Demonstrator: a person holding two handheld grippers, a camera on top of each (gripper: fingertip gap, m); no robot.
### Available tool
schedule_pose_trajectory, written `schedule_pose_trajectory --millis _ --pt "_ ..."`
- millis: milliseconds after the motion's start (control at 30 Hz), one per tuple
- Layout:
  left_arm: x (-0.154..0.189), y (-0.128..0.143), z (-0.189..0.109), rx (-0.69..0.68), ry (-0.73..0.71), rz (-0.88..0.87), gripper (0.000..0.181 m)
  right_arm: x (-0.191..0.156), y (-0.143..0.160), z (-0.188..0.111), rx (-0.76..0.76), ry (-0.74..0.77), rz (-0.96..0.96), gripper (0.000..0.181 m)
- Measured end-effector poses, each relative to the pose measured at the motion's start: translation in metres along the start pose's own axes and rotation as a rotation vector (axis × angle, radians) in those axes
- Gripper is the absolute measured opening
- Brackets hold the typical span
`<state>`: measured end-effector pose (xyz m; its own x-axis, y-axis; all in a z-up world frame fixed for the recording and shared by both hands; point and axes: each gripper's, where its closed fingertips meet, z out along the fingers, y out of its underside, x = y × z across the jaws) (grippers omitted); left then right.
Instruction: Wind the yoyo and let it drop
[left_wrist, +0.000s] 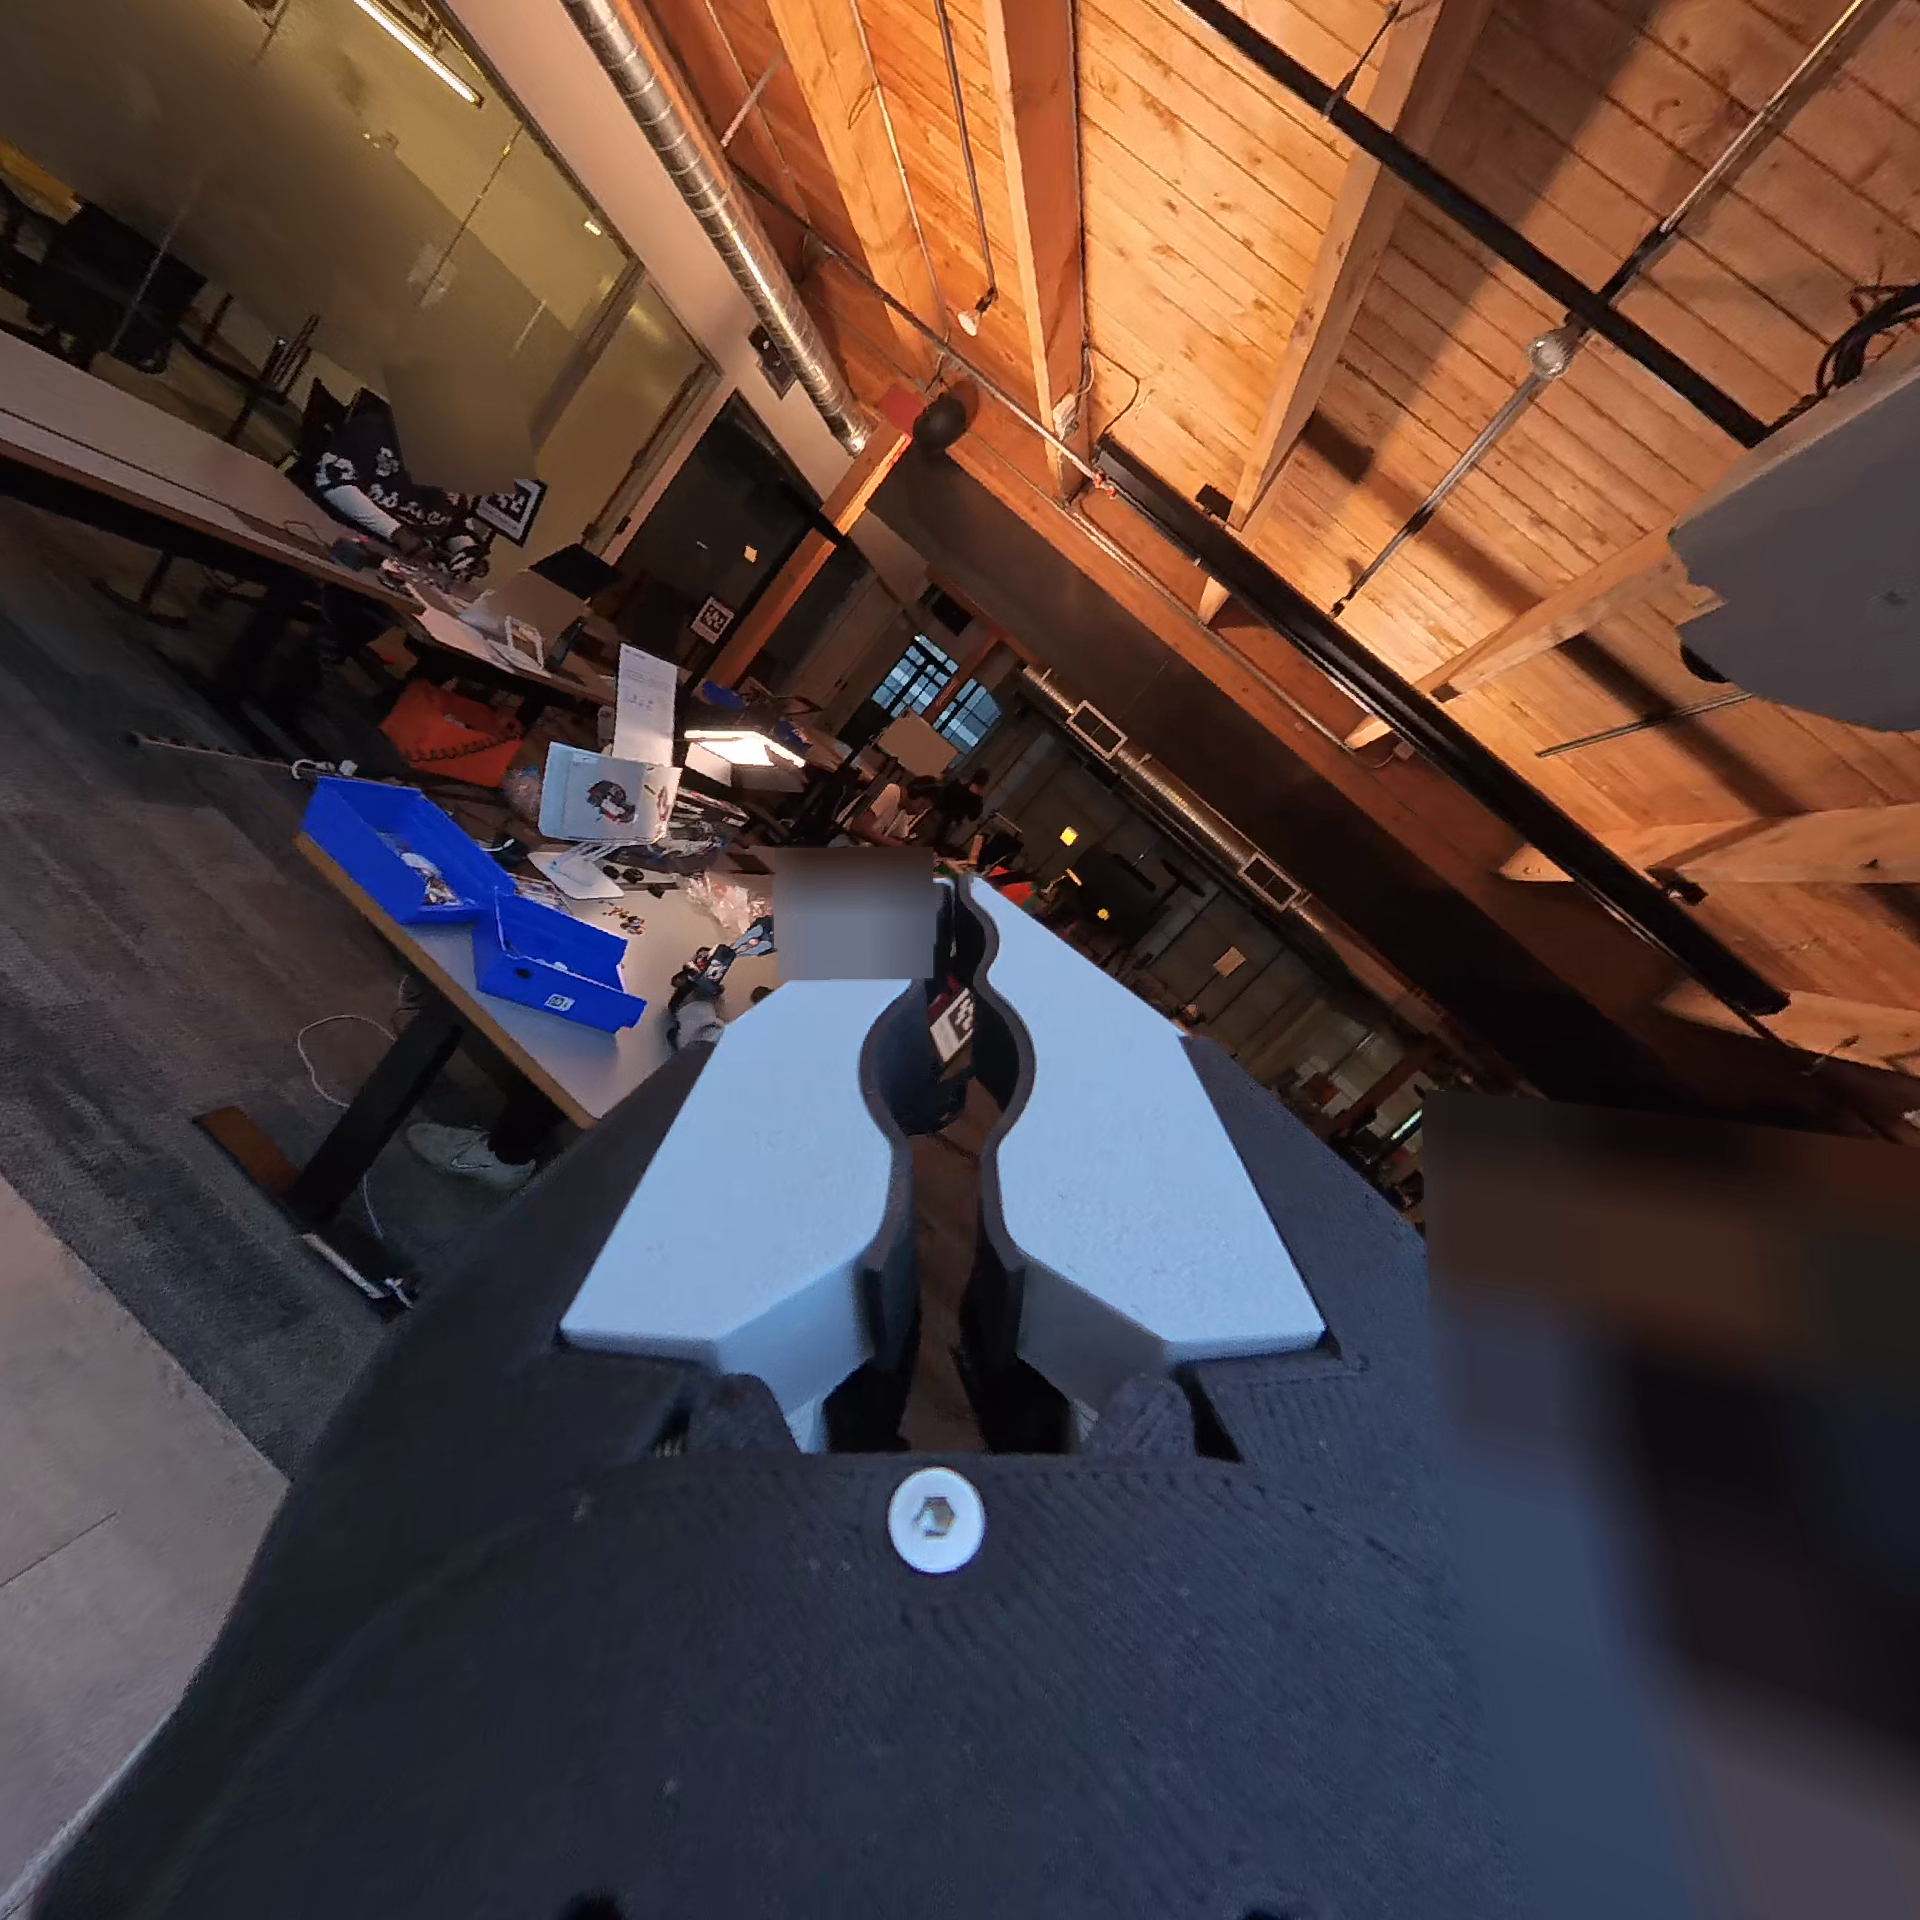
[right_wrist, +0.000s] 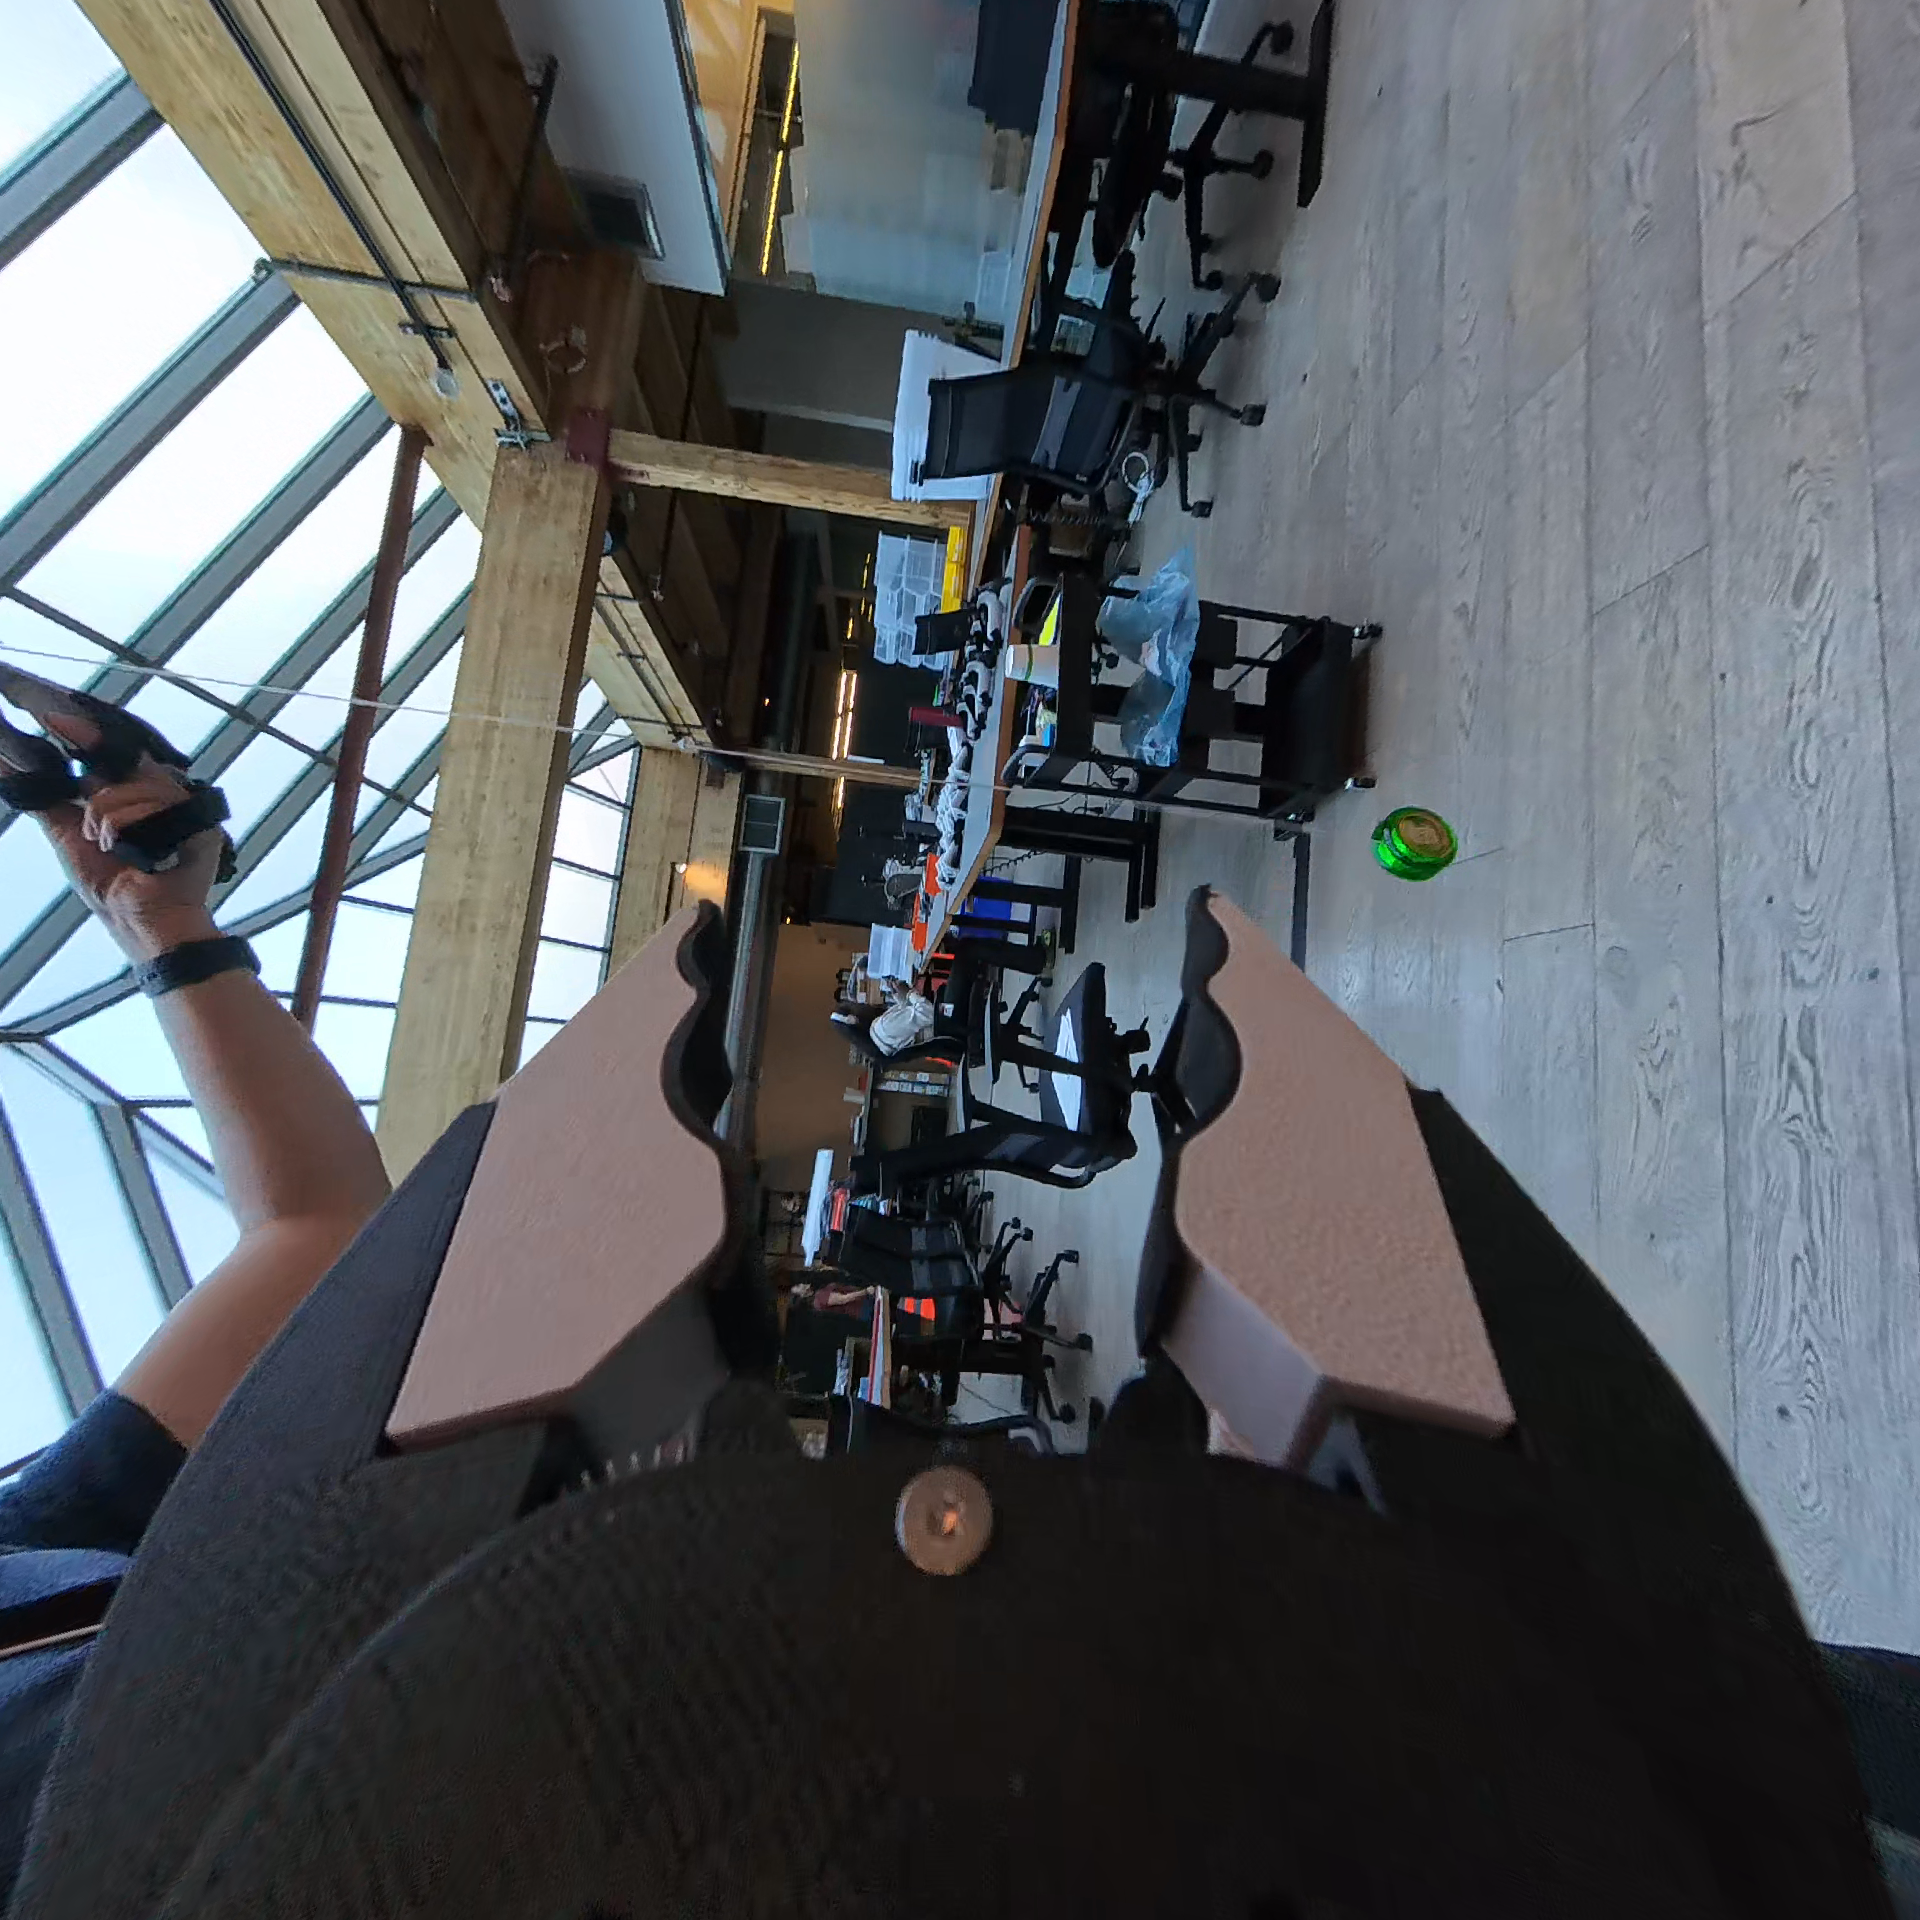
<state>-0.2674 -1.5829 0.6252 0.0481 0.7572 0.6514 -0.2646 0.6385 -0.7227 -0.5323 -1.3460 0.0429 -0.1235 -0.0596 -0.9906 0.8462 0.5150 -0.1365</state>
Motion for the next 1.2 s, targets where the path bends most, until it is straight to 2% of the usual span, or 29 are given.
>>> schedule_pose_trajectory --millis 133,267,300,333,367,400,433,467,500,533,633,733,967,1200 --pt "-0.031 0.003 -0.012 0.0 -0.071 -0.008 0.0 -0.003 0.008 0.024 -0.056 -0.031 0.021 0.088" --pt "-0.094 0.017 -0.04 0.062 -0.133 -0.079 0.0 0.0 0.012 0.037 -0.083 -0.045 0.035 0.087" --pt "-0.109 0.009 -0.049 0.124 -0.123 -0.123 0.0 0.0 0.012 0.04 -0.088 -0.049 0.04 0.087" --pt "-0.114 -0.013 -0.056 0.214 -0.081 -0.197 0.0 -0.002 0.01 0.043 -0.093 -0.054 0.043 0.087" --pt "-0.097 -0.05 -0.06 0.32 0.012 -0.238 0.0 -0.005 0.009 0.046 -0.104 -0.055 0.039 0.087" --pt "-0.063 -0.083 -0.057 0.357 0.08 -0.173 0.0 -0.01 0.008 0.05 -0.119 -0.056 0.025 0.087" --pt "-0.03 -0.097 -0.04 0.278 0.044 -0.006 0.0 -0.017 0.007 0.054 -0.139 -0.063 -0.001 0.087" --pt "-0.01 -0.096 -0.022 0.152 -0.077 0.208 0.0 -0.021 0.009 0.057 -0.169 -0.058 -0.032 0.087" --pt "-0.002 -0.091 -0.011 0.065 -0.187 0.36 0.0 -0.022 0.01 0.061 -0.192 -0.049 -0.058 0.087" --pt "-0.002 -0.083 -0.006 0.023 -0.226 0.389 0.0 -0.023 0.012 0.065 -0.204 -0.05 -0.069 0.087" --pt "-0.031 -0.057 -0.013 0.017 -0.125 0.099 0.0 -0.024 0.022 0.074 -0.231 -0.095 -0.022 0.087" --pt "-0.079 -0.035 -0.029 0.05 -0.143 -0.059 0.0 -0.019 0.032 0.078 -0.242 -0.116 0.031 0.087" --pt "-0.126 0.011 -0.024 -0.005 -0.115 -0.153 0.0 -0.007 0.037 0.075 -0.227 -0.118 0.1 0.086" --pt "-0.137 0.039 -0.01 -0.08 -0.122 -0.161 0.0 -0.007 0.035 0.068 -0.224 -0.108 0.078 0.085"
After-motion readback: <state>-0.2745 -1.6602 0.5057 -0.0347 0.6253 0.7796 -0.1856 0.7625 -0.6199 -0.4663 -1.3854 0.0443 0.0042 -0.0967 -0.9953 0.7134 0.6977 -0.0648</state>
